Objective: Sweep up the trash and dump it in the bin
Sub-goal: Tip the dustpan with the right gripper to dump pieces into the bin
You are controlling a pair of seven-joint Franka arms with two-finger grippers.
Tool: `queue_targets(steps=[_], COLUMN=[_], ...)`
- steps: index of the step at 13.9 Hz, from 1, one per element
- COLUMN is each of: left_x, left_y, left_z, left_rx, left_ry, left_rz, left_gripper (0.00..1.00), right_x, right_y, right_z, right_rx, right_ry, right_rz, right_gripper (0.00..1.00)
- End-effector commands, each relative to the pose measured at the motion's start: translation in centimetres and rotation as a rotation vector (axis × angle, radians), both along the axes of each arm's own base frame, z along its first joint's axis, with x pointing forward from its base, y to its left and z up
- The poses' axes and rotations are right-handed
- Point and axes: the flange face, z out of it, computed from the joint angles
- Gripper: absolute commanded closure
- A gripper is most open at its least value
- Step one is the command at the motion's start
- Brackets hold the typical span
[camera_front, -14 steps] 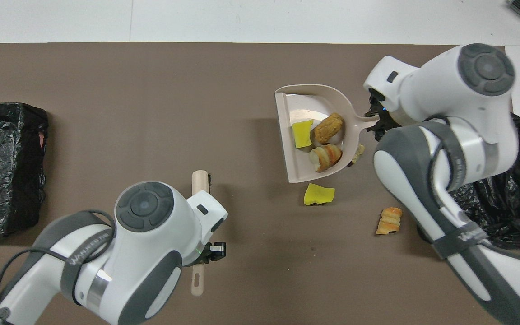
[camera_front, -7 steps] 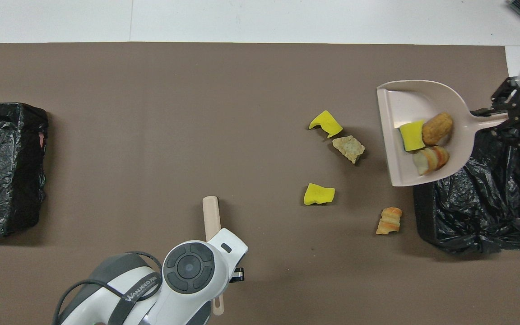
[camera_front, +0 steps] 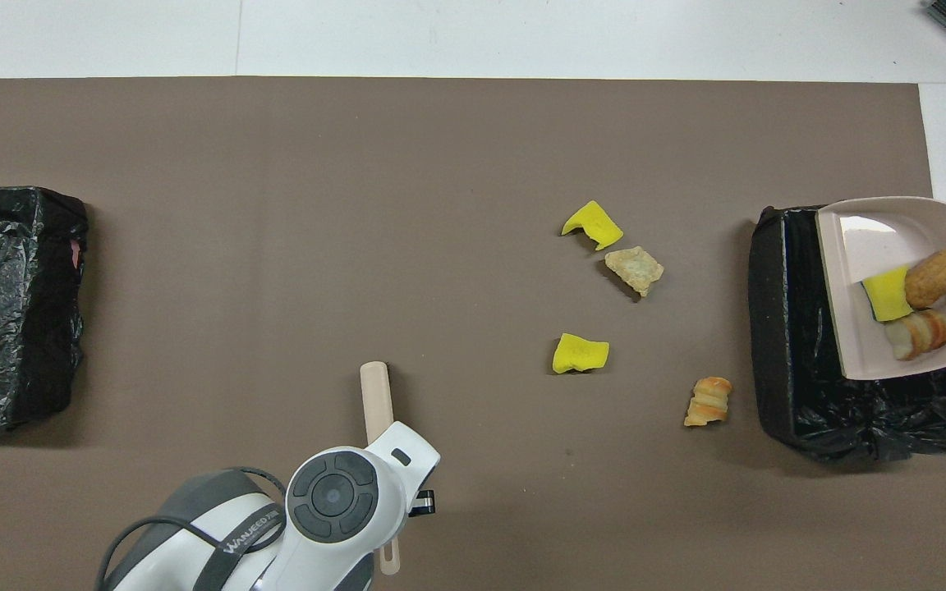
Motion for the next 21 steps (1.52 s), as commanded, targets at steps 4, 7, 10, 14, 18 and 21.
queue_targets(steps=[4,7,10,14,18,21], left_x=[-0.3,0.2,3.3,9.5,13.6,16.0], left_y=[0.9,0.9,2.5,7.9,14.6,21.0], left_z=[-1.0,-0.7,0.8,5.1,7.9,10.2], left_rx=[-0.003,-0.012,-0.021,-0.060,-0.084,-0.083], left_ry=[-0.015,-0.009,-0.010,-0.018,-0.022,-0.036], left_rz=[-0.059,-0.096,-0.032,0.027,0.028,0.007], left_gripper=[0.54,0.00,0.00,0.00,0.00,0.00], right_x=[-1.3,-1.3,-1.4,-1.5,-2.1,-1.3], right_y=[5.9,9.4,10.9,12.9,14.3,17.2], right_z=[-0.4,0.1,0.9,2.0,5.5,5.6], right_rx=[-0.339,-0.496,-0.614,-0.752,-0.778,-0.684], right_ry=[-0.027,-0.035,-0.012,0.011,-0.022,-0.114], right_rz=[0.020,0.058,0.100,0.113,0.073,-0.003], right_gripper=[1.00,1.00,1.00,1.00,1.00,1.00])
